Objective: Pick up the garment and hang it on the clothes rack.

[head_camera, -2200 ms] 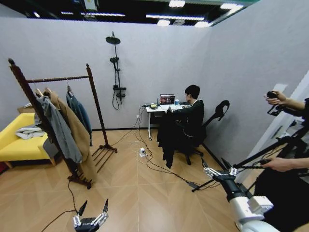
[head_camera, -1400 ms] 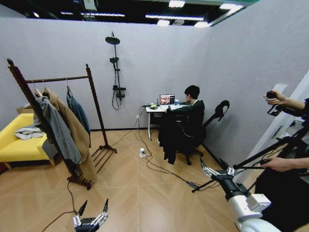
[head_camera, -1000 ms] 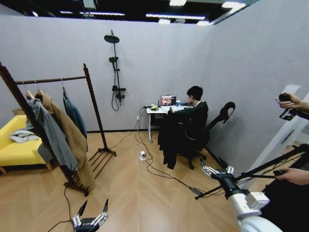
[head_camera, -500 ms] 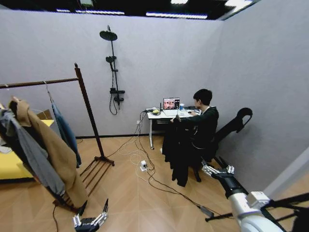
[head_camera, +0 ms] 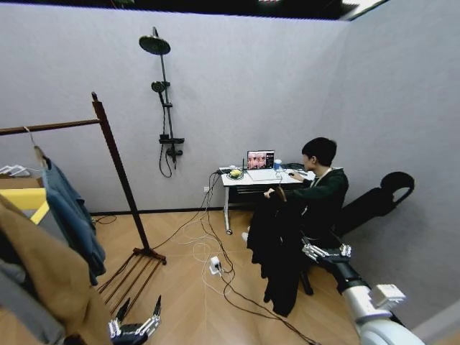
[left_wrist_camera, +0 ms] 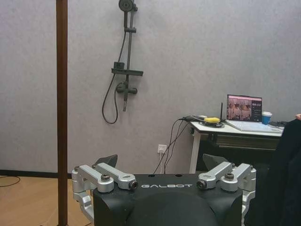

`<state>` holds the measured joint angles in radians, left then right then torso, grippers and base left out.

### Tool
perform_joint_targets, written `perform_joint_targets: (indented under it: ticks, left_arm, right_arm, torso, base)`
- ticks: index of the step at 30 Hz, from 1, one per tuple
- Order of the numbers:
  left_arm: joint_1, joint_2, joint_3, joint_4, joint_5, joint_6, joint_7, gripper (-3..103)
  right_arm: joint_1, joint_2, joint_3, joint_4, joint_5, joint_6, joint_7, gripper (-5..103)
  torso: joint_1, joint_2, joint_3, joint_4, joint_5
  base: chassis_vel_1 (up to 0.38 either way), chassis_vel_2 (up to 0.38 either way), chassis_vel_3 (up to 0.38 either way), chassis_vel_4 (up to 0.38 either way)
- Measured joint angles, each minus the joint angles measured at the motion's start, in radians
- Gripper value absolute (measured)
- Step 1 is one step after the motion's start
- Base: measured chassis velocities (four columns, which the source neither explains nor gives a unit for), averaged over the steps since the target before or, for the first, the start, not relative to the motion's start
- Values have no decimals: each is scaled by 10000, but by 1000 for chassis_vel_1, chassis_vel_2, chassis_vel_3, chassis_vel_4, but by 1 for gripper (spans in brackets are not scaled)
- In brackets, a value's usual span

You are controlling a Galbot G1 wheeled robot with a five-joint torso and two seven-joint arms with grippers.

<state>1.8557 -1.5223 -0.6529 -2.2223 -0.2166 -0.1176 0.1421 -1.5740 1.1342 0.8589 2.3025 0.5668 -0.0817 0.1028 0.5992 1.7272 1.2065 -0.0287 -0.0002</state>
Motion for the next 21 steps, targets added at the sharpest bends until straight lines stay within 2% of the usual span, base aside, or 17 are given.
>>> perform_joint_targets:
  ticks: [4,6,8,11,12,14,18,21]
  left_arm:
    - [0,0,-2,-1,0,0,0,100]
    - [0,1,0,-1,0,0,0,100]
    - [-1,-1,0,-1,0,0,0,100]
    - [0,0,1,0,0,0,0,100]
    - [-1,1,-3,0,0,0,-2,100]
    - [-2,1,-1,0,0,0,-2,100]
    - [-3,3,-2,0,0,0,-1,100]
    - [-2,0,-1,-1,0,0,0,100]
  right_arm:
    - [127,-74,15,-15,-34,0,84,100]
    - [158,-104,27,-22,-36,0,118,100]
    - [229,-172,1,-46,-46,3,389,100]
    - [242,-184,-22,-47,-124,-8,565,100]
    - [245,-181,-37,-23,-273,-76,758,100]
    - [75,-89,-62,365,-577,-719,1377,100]
    - [-48,-46,-85,604,-607,-1154,1651,100]
    - [-4,-108,-119,555,-505,-1382,1685,100]
  torso:
    - [0,0,0,1,9]
    - [-1,1,-1,1,-4]
    - [-1,0,0,3,10]
    - [3,-1,1,0,0]
    - [0,0,-1,2,-2]
    - [15,-6,3,2,6]
    - [10,-4,1,-3,-5]
    - [8,-5,2,4,7]
  base:
    - [-345,363,356,-348]
    - [-369,336,358,-345]
    - [-371,356,358,-357]
    - [-340,350,335,-355]
    - [-326,321,335,-305]
    - [-236,273,235,-279]
    - [-153,197,92,-105]
    - [-40,83,18,-4]
